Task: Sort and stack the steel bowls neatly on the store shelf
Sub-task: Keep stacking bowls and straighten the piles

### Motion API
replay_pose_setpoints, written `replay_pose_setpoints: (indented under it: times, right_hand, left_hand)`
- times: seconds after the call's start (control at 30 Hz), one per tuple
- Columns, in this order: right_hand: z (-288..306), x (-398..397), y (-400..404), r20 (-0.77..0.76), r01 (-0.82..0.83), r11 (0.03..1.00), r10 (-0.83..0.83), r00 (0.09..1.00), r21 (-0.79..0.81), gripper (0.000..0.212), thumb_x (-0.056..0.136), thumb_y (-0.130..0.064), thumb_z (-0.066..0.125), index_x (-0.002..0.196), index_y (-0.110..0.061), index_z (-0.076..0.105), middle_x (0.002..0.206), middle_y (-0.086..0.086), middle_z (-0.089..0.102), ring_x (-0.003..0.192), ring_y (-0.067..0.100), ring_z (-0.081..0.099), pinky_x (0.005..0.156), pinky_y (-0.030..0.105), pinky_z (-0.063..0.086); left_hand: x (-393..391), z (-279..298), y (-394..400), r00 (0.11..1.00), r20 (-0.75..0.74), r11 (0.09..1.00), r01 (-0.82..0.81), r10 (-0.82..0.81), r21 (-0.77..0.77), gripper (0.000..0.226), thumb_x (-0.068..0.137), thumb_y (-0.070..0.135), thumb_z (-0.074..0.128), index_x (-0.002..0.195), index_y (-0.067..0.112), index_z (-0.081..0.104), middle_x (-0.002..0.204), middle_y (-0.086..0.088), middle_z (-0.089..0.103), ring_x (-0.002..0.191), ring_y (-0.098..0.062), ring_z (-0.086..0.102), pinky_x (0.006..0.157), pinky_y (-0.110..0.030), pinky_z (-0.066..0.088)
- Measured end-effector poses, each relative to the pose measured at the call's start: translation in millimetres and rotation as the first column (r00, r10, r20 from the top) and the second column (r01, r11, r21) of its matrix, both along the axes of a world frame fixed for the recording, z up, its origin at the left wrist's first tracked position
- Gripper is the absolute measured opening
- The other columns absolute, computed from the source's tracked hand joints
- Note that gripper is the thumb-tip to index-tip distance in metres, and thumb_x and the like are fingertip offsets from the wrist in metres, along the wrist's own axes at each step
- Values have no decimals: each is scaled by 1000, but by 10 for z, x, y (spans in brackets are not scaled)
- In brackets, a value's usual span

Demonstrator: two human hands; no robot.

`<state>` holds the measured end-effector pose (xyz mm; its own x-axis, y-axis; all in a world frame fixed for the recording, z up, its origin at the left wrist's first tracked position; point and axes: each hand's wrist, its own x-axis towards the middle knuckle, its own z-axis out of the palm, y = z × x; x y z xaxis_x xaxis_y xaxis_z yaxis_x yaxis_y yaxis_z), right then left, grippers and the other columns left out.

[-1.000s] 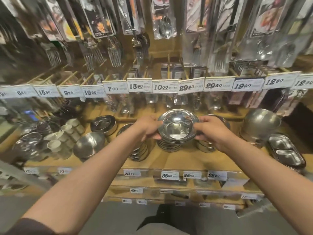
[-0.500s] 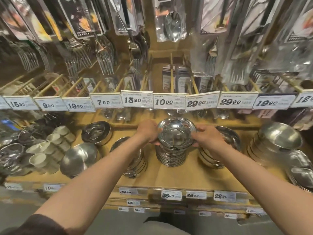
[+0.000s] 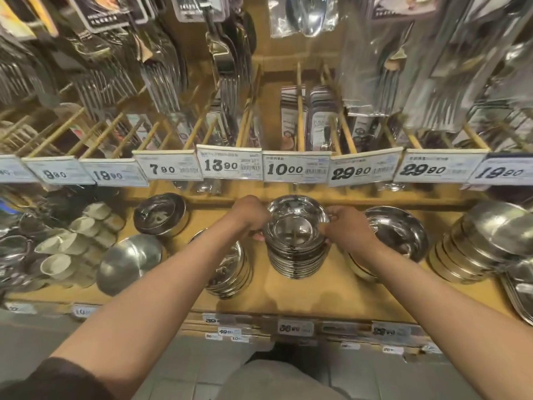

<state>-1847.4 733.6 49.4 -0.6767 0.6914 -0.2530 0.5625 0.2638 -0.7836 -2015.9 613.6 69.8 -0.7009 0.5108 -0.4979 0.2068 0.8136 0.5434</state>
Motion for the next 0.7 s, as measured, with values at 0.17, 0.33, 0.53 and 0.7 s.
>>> replay_pose_setpoints:
  times: [0.17,0.33,0.53,0.7]
  right_hand:
    - [25,-18,-18,71,-52,998,49,996,40,11,93,-17,67,100,-15,75,86,-1,75,74,10,67,53,18,45]
    - [82,-18,-23,71,-82,994,77,995,69,19,92,-14,66,97,2,75,94,16,76,85,28,70,78,39,57]
    - [94,-9,-6,81,-91,992,84,993,89,24,90,-15,67,103,4,75,99,18,76,96,32,71,90,46,57]
    - [87,25,-2,120,-112,988,100,988,101,22,91,-16,68,102,1,75,94,18,76,78,26,66,80,39,57]
  left_hand:
    - [38,-53,9,1000,-11,998,7,-8,-70,9,96,-3,56,88,0,55,91,-23,64,36,-16,64,33,-18,45]
    - [58,-59,9,1000,-21,998,-20,19,-56,21,90,-9,62,75,2,52,67,-17,60,32,-16,62,33,-21,46]
    - [110,-48,6,998,-57,998,31,-34,-60,8,89,-7,66,86,-2,61,85,-6,59,62,-23,73,68,-38,64]
    - [150,-27,-32,984,-140,992,97,-108,-81,8,88,-3,67,86,4,65,74,0,55,82,-24,76,79,-39,63]
